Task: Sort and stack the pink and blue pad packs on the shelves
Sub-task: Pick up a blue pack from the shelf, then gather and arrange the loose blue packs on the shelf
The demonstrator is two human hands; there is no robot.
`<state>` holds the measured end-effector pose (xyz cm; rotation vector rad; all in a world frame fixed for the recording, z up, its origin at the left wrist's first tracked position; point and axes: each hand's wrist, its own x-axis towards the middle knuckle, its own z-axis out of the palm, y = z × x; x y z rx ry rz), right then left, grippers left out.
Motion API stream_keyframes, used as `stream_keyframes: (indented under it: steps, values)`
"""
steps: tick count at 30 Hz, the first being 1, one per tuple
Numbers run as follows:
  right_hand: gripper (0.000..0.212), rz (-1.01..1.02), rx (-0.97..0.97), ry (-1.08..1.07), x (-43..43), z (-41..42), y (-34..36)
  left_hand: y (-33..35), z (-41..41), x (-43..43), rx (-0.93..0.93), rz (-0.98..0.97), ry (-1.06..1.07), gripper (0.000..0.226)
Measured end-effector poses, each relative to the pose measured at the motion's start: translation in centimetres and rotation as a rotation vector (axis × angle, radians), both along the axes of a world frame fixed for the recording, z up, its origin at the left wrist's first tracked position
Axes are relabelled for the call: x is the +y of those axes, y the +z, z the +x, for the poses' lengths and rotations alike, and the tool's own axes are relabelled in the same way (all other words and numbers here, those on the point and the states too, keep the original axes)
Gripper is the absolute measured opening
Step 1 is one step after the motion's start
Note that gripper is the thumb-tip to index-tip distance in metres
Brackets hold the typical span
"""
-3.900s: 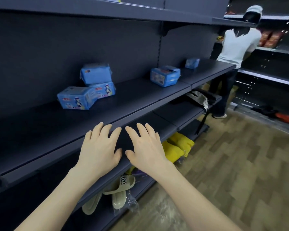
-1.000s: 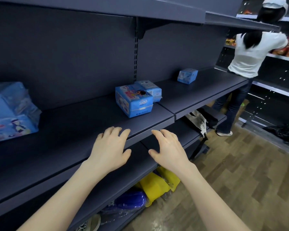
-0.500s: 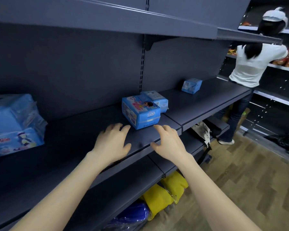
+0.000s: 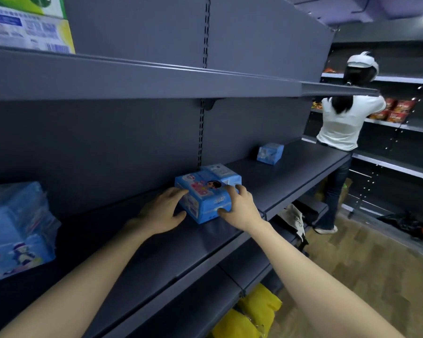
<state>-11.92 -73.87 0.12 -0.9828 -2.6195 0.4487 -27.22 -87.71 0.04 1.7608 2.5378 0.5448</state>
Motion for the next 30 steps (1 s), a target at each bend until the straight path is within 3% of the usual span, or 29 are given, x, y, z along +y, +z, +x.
stream_keyframes:
  steps: [8, 17, 22, 26, 30]
  values:
    - [0.071, -0.045, -0.054, 0.064, 2.1, -1.6, 0.3, 0.0, -1.2, 1.8, 0.022, -0.013, 0.067, 0.062]
    - [0.095, -0.162, -0.127, 0.003, 1.5, -4.9, 0.1, -0.6, -1.2, 2.4, 0.060, -0.043, 0.163, 0.061]
    - [0.087, -0.189, -0.078, 0.014, 1.7, -5.6, 0.4, -0.8, -1.2, 1.3, 0.030, -0.069, 0.221, 0.061]
    - [0.083, -0.226, 0.022, 0.084, 2.7, -5.3, 0.4, -0.5, -1.4, 0.5, -0.113, 0.016, 0.338, 0.060]
    - [0.073, -0.104, 0.148, 0.266, 3.1, -4.5, -0.8, 0.1, -2.3, 0.0, -0.503, 0.237, 0.494, 0.066]
